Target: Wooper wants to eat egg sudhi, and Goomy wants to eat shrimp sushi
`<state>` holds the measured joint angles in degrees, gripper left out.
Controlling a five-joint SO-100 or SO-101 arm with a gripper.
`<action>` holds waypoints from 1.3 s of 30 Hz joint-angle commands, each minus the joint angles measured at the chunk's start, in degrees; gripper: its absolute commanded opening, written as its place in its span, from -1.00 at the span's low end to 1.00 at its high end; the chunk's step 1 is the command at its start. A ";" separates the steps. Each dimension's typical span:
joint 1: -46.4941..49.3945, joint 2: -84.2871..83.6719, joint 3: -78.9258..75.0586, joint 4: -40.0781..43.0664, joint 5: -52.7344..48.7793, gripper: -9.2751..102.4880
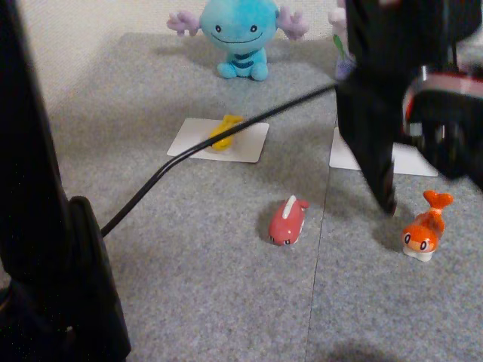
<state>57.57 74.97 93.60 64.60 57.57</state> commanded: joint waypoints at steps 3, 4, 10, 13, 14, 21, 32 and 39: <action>-2.81 -2.46 -1.41 -1.14 0.79 -0.04; -3.08 -2.64 -1.41 -1.14 0.79 -0.04; -2.55 -2.72 -1.41 -5.45 0.70 -0.20; -2.11 -2.72 -1.41 -6.33 0.62 -0.30; -2.11 -2.81 -1.41 -6.33 0.62 -0.33; -2.02 -2.81 -1.41 -6.42 0.62 -0.65; -4.92 1.05 -4.48 -4.83 4.04 -0.82; -17.93 -0.18 -22.68 7.56 4.83 -0.81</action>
<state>44.21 73.12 78.75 69.70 61.79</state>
